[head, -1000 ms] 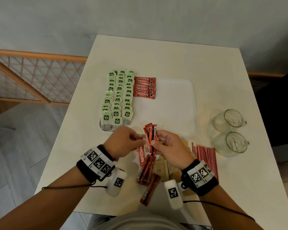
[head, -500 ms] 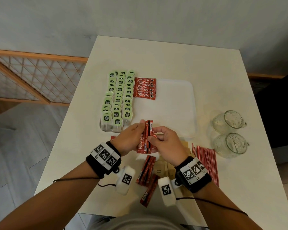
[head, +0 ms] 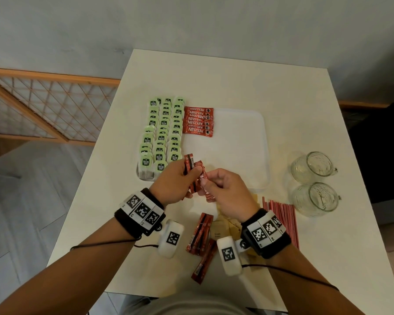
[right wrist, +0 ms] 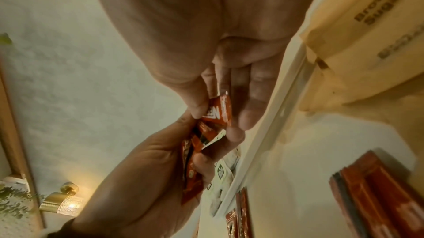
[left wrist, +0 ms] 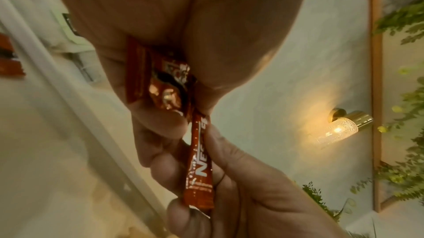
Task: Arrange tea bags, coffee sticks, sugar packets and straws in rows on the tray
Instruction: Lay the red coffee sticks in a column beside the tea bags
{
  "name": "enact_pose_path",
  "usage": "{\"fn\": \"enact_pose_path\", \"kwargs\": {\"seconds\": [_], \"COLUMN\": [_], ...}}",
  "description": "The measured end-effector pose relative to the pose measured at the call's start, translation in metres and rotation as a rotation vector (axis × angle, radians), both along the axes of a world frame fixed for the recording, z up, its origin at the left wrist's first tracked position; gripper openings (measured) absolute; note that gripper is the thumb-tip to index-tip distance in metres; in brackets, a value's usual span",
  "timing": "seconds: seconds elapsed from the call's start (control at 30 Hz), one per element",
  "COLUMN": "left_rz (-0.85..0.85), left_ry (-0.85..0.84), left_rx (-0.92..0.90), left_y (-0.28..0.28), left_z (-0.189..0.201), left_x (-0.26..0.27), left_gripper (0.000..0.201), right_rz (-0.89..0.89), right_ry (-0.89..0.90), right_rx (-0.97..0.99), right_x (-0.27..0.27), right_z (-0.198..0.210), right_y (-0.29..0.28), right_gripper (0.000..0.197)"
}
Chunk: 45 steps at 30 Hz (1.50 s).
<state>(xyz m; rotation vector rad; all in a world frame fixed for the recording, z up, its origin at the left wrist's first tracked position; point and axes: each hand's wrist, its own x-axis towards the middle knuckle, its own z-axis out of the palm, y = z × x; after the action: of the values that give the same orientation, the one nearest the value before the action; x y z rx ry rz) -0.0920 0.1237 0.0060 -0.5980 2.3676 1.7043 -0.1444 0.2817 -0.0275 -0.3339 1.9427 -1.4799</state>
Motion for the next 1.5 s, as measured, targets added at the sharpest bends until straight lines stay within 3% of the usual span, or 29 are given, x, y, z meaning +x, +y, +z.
{"fn": "enact_pose_path", "kwargs": {"seconds": [0.2,0.47,0.63,0.77,1.07,1.37,1.5], "left_rz": [0.106,0.086,-0.016,0.016,0.088,0.166,0.264], "left_ry": [0.047,-0.081,0.048,0.126,0.106,0.088,0.078], "left_rx": [0.102,0.13,-0.002,-0.025,0.016,0.085,0.096], "left_y": [-0.006,-0.012,-0.015,-0.021,-0.036,-0.04,-0.043], "left_z": [0.0,-0.004,-0.003,-0.007,-0.01,-0.014,-0.014], "left_x": [-0.002,-0.002,0.001,-0.003,-0.008,-0.01,-0.012], "left_gripper": [0.018,0.017,0.03,0.028,0.021,0.019,0.034], "right_rz": [-0.087,-0.163,-0.203,-0.155,-0.203,-0.129,-0.147], "right_ry": [0.097,-0.079,-0.157,-0.159,-0.017,0.108,0.167], "right_rx": [0.027,-0.106,-0.17,-0.165,-0.128,-0.027,0.034], "right_x": [-0.004,-0.016,-0.02,-0.022,-0.035,-0.054,-0.071], "right_z": [0.002,0.016,0.016,0.013,0.01,0.001,0.0], "right_y": [0.0,-0.005,-0.005,-0.006,0.0,-0.001,-0.005], "right_gripper": [0.007,0.011,0.012,0.016,0.01,0.011,0.015]}}
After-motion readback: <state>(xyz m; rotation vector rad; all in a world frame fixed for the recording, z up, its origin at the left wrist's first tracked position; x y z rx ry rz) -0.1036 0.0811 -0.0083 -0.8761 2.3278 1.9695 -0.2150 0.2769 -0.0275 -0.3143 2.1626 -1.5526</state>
